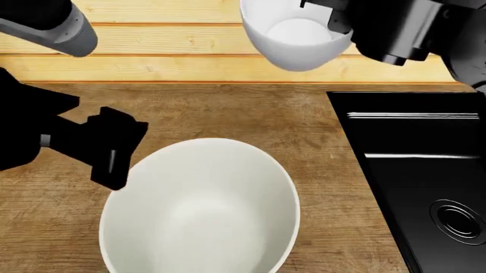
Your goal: Stack the bowls in the sink.
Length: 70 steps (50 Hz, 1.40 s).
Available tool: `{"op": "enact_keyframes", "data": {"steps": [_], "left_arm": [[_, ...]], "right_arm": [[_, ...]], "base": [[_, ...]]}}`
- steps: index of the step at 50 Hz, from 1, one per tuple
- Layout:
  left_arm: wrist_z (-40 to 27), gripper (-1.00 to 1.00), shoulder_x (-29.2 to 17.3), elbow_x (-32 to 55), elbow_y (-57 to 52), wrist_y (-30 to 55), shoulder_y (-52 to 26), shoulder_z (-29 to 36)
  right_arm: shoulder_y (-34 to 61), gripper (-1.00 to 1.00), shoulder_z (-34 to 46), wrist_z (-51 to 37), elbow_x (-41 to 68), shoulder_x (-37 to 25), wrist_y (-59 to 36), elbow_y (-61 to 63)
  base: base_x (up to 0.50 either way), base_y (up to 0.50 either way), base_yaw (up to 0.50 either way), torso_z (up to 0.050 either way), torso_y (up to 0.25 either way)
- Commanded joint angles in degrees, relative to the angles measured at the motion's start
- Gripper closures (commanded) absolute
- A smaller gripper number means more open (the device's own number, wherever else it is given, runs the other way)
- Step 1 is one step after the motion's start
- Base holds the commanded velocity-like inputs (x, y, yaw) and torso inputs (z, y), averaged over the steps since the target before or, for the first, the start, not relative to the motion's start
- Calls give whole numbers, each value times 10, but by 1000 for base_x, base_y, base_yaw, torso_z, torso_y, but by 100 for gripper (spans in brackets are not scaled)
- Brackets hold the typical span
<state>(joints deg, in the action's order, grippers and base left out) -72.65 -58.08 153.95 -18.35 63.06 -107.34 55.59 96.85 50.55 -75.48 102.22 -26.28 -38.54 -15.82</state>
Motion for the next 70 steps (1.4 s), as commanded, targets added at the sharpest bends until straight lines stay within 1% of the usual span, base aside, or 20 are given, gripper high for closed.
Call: {"op": "enact_keyframes", "data": {"steps": [1, 32, 48, 70], "left_arm": [[8, -100, 8, 11, 10, -7, 21, 21], [9, -100, 14, 9, -6, 29, 62, 81], [45, -100, 26, -32, -11, 30, 107, 79], [85, -100, 20, -87, -12, 27, 159, 71]], "right_arm": [[1, 100, -1, 3, -8, 1, 0, -3], [-4, 100, 3, 11, -13, 6, 5, -6], [-8, 100, 4, 12, -15, 4, 7, -5], [-9, 100, 7, 14, -17, 4, 7, -5]], "base": [[0, 0, 0, 0, 0], [0, 0, 0, 0, 0], [0, 0, 0, 0, 1], [0, 0, 0, 0, 0]]}}
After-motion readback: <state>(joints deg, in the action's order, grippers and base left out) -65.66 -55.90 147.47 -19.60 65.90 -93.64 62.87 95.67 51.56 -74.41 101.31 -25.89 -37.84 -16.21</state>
